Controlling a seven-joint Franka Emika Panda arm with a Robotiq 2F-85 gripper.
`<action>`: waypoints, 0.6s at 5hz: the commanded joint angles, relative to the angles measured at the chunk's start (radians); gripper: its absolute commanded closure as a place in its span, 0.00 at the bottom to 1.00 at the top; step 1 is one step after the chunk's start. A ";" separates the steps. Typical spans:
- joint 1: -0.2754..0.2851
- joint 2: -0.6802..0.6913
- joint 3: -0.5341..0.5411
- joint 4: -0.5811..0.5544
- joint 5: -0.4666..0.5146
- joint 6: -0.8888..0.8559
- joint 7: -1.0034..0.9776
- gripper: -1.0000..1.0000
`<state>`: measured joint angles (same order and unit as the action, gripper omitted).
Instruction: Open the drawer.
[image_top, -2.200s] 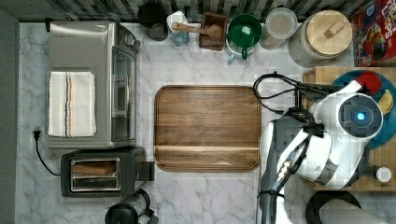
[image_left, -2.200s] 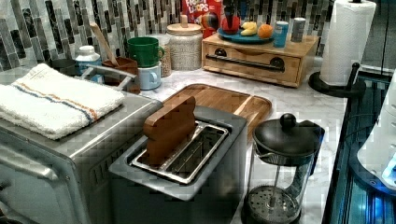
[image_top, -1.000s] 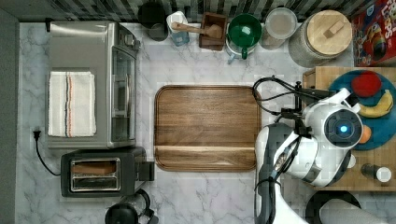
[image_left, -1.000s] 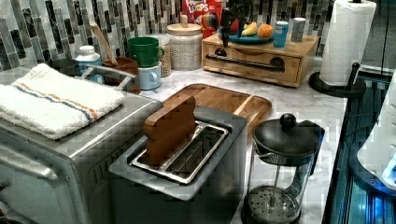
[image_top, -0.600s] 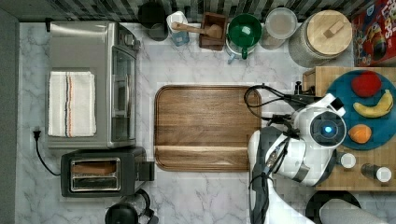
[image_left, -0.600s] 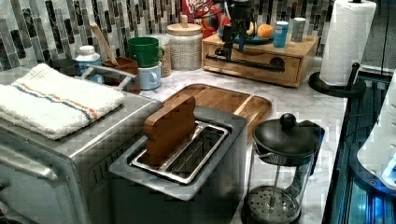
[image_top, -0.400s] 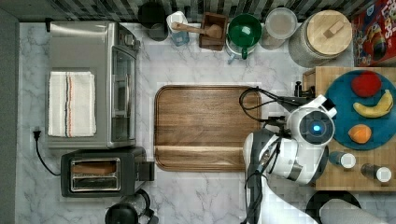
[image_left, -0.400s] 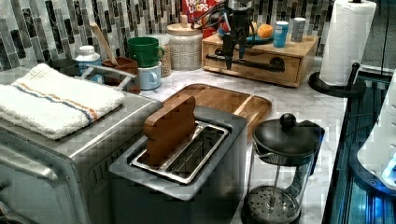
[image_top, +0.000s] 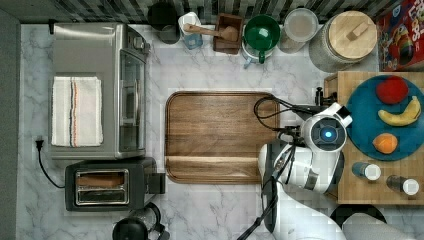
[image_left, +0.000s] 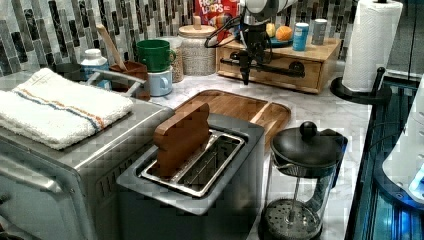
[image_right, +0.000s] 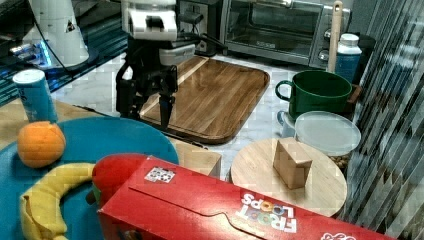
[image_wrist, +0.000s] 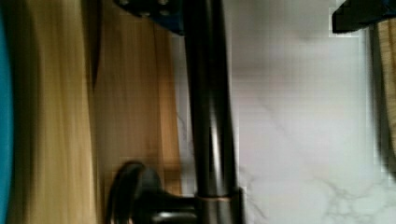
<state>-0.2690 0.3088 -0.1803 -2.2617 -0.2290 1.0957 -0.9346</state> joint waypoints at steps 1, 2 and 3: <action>0.059 -0.001 0.065 0.118 0.095 -0.185 0.035 0.00; 0.109 -0.011 0.079 0.094 0.084 -0.157 0.121 0.00; 0.154 -0.005 0.099 0.061 0.067 -0.094 0.218 0.00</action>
<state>-0.2603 0.3352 -0.1848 -2.1914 -0.1483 0.9648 -0.8501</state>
